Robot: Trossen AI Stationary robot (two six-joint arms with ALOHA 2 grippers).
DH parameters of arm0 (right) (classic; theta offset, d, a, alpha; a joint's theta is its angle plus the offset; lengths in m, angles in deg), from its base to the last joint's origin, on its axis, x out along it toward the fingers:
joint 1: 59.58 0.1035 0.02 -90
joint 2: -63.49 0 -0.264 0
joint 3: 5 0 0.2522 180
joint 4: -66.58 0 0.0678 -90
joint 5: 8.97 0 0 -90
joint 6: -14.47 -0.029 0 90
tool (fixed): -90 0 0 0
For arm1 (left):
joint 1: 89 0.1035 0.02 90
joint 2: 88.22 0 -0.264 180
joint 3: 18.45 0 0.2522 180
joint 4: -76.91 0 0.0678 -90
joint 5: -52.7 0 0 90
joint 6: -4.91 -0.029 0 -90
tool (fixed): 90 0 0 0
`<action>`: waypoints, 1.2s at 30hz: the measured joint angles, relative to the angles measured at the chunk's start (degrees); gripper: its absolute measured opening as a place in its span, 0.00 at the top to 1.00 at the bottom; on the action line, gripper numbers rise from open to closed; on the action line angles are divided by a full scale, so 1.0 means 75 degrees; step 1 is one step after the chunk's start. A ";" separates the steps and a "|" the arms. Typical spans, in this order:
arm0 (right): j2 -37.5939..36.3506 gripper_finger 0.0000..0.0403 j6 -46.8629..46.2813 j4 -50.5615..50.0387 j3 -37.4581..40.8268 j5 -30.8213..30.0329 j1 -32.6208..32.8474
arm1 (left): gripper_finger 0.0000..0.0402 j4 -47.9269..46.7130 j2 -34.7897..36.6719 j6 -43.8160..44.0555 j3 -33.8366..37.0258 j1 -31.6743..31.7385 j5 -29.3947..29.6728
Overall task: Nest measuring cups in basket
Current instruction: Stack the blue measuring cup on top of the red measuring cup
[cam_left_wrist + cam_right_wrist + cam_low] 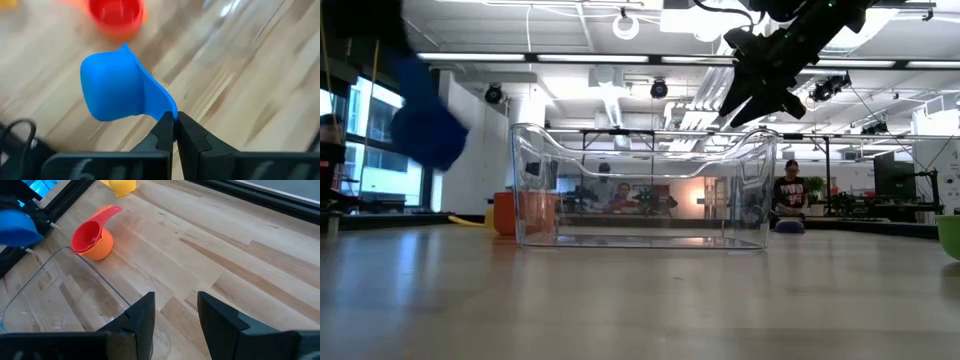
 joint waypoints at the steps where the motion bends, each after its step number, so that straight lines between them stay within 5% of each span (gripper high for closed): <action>1: 0.0000 0.66 0.0000 0.0001 -0.0002 0.0001 0.0000 | 1.00 0.0044 0.0086 -0.0069 -0.0198 0.0147 0.0203; 5: 0.0000 0.66 -0.0020 0.0001 -0.0002 0.0020 0.0000 | 1.00 0.0777 0.0410 -0.1396 -0.0763 0.0910 0.0205; 10: 0.0000 0.66 -0.0023 0.0031 -0.0002 0.0037 0.0000 | 1.00 0.2079 0.0742 -0.3120 -0.0929 0.2574 -0.0975; 17: 0.0000 0.66 -0.0166 0.0007 -0.0002 -0.0012 0.0183 | 1.00 0.4130 0.1038 -0.4852 -0.0552 0.5501 -0.3985; 24: 0.0000 0.66 -0.0243 -0.0015 -0.0002 -0.0210 0.0467 | 1.00 0.5662 0.1251 -0.4912 0.1100 0.7741 -0.6871; 36: 0.0000 0.66 -0.0423 -0.0049 -0.0002 -0.0587 0.0705 | 1.00 0.6286 0.2561 -0.3911 0.3196 0.9630 -0.8605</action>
